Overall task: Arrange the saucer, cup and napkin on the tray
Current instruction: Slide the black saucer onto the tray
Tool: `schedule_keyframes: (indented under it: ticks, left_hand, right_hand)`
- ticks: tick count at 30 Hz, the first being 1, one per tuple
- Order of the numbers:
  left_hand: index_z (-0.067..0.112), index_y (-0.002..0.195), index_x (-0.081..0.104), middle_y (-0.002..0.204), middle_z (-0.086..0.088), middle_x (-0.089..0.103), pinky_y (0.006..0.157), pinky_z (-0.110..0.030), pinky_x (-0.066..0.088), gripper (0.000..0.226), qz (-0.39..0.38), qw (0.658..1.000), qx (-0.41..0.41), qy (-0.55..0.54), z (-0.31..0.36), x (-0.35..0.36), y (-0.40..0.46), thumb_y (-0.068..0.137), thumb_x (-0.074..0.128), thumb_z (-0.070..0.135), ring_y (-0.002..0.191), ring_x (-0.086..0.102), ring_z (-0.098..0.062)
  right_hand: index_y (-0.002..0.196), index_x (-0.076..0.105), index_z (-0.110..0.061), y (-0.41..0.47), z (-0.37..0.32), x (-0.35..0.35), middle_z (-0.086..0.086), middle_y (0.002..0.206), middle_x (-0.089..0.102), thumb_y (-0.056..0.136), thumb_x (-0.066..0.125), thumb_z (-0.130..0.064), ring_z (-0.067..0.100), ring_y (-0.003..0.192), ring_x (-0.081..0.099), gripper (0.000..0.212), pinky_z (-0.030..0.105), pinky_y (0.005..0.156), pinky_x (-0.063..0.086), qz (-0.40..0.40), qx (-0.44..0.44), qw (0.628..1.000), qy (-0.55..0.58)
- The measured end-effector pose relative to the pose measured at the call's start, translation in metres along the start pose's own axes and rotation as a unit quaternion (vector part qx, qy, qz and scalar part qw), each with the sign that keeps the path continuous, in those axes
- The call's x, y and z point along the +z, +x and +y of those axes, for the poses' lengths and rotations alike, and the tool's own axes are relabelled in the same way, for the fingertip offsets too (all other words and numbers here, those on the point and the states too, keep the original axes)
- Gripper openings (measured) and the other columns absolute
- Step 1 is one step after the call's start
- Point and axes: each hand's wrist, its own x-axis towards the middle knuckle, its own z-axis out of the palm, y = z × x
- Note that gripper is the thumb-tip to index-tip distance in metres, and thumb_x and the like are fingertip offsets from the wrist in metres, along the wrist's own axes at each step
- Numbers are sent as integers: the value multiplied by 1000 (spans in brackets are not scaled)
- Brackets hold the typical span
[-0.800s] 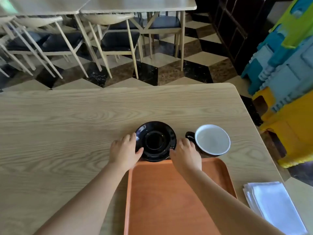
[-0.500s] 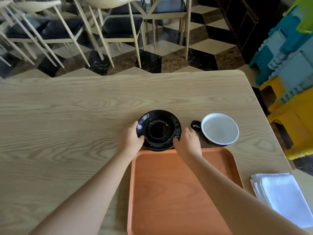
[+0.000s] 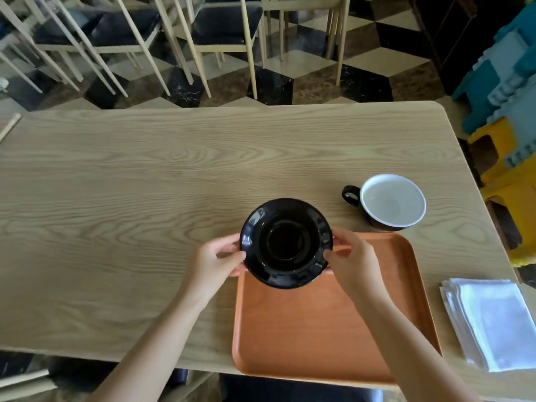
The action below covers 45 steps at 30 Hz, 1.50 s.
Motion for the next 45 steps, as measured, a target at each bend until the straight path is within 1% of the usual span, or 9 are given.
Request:
schedule_keyframes:
  ticks: [6, 10, 15, 19, 26, 32, 38, 42, 45]
  left_hand:
    - [16, 118, 60, 95, -9, 67, 56, -18, 55, 38, 7, 1000, -17, 13, -21, 2, -25, 83, 62, 2, 61, 70, -14]
    - [18, 114, 63, 92, -5, 69, 55, -19, 54, 35, 10, 999, -5, 42, -28, 1, -31, 83, 63, 3, 61, 71, -15]
    - [21, 108, 67, 80, 1, 73, 67, -37, 57, 32, 37, 996, 4, 79, -32, 1, -31, 80, 66, 5, 62, 70, -17]
    - [27, 104, 68, 77, 1, 73, 72, -44, 57, 33, 46, 995, 4, 92, -32, 1, -30, 78, 67, 7, 62, 69, -19]
    - [20, 107, 69, 64, 2, 73, 74, -37, 56, 33, 60, 985, 5, 164, -20, 5, -30, 76, 66, 7, 61, 68, -10]
    - [5, 115, 62, 76, -7, 71, 56, -17, 54, 35, 20, 995, -94, 37, -25, -2, -25, 80, 66, 2, 57, 67, -7]
    - [3, 112, 59, 88, -8, 69, 56, -15, 54, 28, -47, 991, -115, 45, -13, -15, -24, 85, 63, 6, 61, 69, -8]
    - [11, 101, 66, 87, -5, 70, 62, -23, 52, 16, -31, 989, -49, 135, 10, -20, -21, 88, 57, 9, 69, 68, -15]
    - [22, 90, 67, 83, 0, 71, 70, -24, 51, 15, -13, 987, 74, 143, 40, 6, -20, 86, 59, 10, 68, 66, -4]
  right_hand:
    - [100, 65, -21, -27, 21, 2, 2, 92, 67, 77, 57, 0, 19, 64, 66, 32, 39, 67, 56, -20, 34, 999, 17]
    - [97, 64, -23, -33, 32, 5, 3, 93, 65, 78, 54, 2, 20, 66, 68, 33, 18, 54, 50, -35, 42, 998, 10]
    - [100, 66, -23, -36, 40, 10, 5, 94, 65, 79, 51, 3, 18, 72, 67, 35, 26, 58, 58, -43, 46, 998, 17]
    - [94, 65, -28, -37, 41, 12, 7, 92, 64, 79, 50, 4, 24, 79, 66, 38, 20, 54, 56, -50, 44, 997, 32]
    - [95, 63, -27, -35, 39, 10, 2, 86, 64, 80, 52, 6, 21, 76, 67, 38, 26, 56, 59, -45, 50, 996, 54]
    - [107, 59, -22, -34, 38, 7, 0, 87, 61, 82, 55, 6, 20, 76, 66, 38, 28, 58, 59, -68, 78, 990, 96]
    - [81, 61, -37, -29, 29, -15, -4, 82, 67, 76, 60, -8, 19, 76, 66, 30, 32, 71, 53, -119, 48, 991, -36]
    - [91, 65, -26, -24, 16, -48, -9, 83, 64, 80, 62, -15, 12, 81, 63, 16, 6, 62, 40, -149, -2, 981, -126]
    - [99, 65, -19, -16, 3, -76, -5, 89, 65, 80, 63, -14, 15, 87, 62, 20, 0, 63, 37, -73, -57, 984, -155]
